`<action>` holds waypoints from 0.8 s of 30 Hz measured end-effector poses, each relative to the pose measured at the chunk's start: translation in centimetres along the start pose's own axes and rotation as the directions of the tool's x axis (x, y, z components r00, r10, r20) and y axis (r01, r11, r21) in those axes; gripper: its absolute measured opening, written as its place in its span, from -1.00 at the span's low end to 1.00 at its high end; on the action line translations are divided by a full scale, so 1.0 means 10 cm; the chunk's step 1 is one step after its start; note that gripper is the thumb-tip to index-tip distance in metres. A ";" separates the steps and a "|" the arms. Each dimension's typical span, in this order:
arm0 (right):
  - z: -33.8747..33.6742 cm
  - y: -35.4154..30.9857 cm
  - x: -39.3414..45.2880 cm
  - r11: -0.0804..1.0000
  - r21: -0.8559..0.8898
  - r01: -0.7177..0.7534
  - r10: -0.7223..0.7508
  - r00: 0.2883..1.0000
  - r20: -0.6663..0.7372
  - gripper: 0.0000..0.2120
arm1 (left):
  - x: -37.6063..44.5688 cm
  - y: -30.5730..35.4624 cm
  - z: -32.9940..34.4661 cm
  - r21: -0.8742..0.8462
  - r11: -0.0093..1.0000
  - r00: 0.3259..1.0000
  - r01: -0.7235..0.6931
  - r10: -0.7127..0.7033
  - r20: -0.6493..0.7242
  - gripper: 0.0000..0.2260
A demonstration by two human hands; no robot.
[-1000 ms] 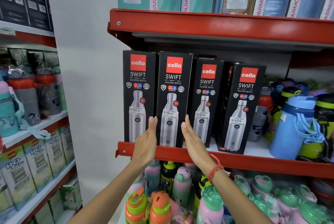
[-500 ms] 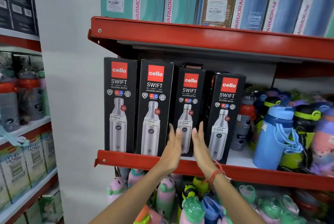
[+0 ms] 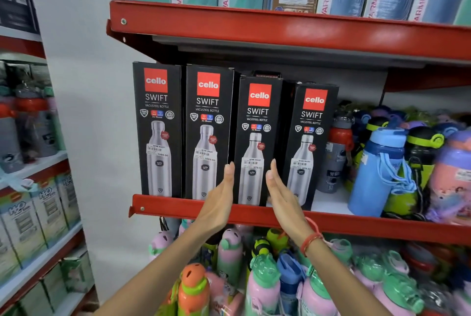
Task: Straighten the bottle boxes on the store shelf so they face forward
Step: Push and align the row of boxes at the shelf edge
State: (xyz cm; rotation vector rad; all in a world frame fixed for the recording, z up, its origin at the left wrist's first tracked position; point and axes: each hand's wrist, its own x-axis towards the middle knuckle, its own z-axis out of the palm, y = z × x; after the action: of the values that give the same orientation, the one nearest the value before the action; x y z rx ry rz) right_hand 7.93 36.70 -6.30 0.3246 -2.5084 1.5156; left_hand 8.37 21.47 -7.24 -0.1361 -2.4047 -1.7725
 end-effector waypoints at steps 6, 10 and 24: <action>-0.03 0.09 0.02 1.000 0.009 0.021 -0.021 0.999 0.036 -0.49 | -0.06 0.05 0.01 0.073 0.996 0.999 -0.042 0.044 -0.014 -0.18; -0.11 0.24 0.08 0.989 0.090 0.114 -0.095 0.977 -0.190 -0.54 | -0.11 0.10 0.16 0.280 0.929 0.889 -0.241 0.327 -0.321 -0.43; -0.67 0.52 0.35 0.934 0.355 0.031 0.009 0.994 -0.112 -0.43 | 0.27 0.37 1.04 -0.165 0.985 0.959 -0.054 0.097 0.266 -0.18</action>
State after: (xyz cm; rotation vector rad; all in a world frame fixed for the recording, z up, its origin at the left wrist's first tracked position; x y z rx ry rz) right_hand 3.44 44.72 -6.67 0.2950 -2.1352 1.9264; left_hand 5.57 32.50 -6.32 -0.5175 -2.3933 -2.0221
